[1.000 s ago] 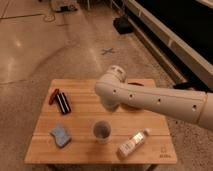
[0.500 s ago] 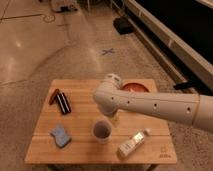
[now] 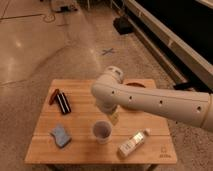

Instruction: Place the ceramic cup in the ceramic bowl

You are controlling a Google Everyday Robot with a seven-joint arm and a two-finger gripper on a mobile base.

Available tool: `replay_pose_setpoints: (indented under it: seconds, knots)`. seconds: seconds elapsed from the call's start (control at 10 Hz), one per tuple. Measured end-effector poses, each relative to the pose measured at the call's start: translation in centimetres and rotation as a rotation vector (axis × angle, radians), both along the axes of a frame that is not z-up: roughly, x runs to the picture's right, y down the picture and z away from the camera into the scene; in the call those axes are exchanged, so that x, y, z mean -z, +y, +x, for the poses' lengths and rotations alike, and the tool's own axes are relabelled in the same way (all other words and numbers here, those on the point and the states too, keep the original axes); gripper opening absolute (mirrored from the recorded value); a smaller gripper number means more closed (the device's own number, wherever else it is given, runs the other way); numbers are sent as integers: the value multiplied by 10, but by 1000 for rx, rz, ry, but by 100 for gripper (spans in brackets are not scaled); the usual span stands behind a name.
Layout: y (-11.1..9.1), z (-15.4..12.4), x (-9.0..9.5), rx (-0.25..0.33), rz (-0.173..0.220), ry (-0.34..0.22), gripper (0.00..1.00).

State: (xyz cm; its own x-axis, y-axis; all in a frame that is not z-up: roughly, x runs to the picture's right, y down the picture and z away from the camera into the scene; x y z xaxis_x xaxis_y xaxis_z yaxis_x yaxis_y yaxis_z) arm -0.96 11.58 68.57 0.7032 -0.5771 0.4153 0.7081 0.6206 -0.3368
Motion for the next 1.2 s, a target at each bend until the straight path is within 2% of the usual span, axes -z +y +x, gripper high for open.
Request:
replay_pose_setpoints:
  seconds: [0.2,0.3,0.6,0.7,1.2]
  knots:
    - [10,-12,8,12,-28,-23,77]
    - [20,-17,6,18,-49,-32,77]
    - [51,-42,-18,42,-95,-71,77]
    - [54,-53,-24,56,-103,-87,77]
    - [66,-59,-53,108,-112,-89,76]
